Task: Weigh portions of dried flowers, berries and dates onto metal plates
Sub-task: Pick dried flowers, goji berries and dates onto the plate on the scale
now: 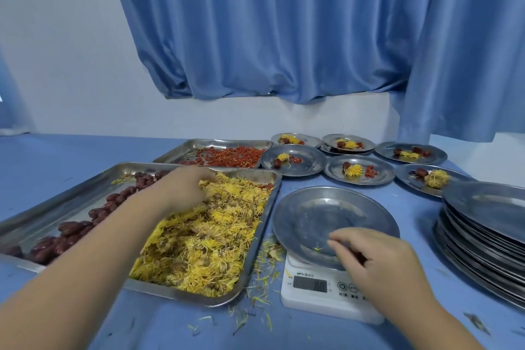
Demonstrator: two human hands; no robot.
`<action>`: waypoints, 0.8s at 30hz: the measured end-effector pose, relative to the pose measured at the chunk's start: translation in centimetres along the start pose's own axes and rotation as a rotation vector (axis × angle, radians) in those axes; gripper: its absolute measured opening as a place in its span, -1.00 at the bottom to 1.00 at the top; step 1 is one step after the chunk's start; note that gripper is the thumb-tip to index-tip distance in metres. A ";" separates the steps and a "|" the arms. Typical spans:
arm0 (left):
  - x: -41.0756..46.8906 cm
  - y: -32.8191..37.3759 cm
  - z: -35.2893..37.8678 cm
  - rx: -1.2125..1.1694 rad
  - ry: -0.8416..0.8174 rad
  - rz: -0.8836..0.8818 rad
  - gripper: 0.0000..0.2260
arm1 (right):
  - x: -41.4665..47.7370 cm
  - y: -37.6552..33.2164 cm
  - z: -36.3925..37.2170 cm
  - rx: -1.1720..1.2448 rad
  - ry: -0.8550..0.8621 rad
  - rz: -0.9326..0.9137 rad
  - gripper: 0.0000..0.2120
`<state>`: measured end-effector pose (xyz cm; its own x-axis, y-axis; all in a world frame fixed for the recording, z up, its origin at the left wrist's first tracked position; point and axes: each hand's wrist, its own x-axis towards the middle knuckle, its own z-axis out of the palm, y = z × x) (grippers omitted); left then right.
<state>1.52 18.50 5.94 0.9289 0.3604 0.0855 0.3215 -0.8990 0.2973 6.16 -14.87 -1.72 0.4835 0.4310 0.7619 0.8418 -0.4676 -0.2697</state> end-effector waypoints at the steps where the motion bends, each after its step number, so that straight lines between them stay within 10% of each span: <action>1: 0.5 -0.8 0.0 0.083 -0.066 -0.012 -0.54 | 0.0 0.0 0.0 0.000 -0.008 -0.006 -0.83; 8: 1.4 -2.8 0.0 0.194 -0.099 0.034 -0.70 | 0.0 0.3 -0.7 0.009 -0.025 0.078 -0.82; 24: -1.1 1.4 -0.2 -0.452 -0.016 0.143 -0.90 | 0.2 0.4 -0.6 0.066 -0.014 0.146 -0.88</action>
<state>0.88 16.91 6.46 0.9619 0.2336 0.1421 0.0809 -0.7397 0.6680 6.47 -15.41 -1.34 0.6046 0.3735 0.7036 0.7762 -0.4745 -0.4152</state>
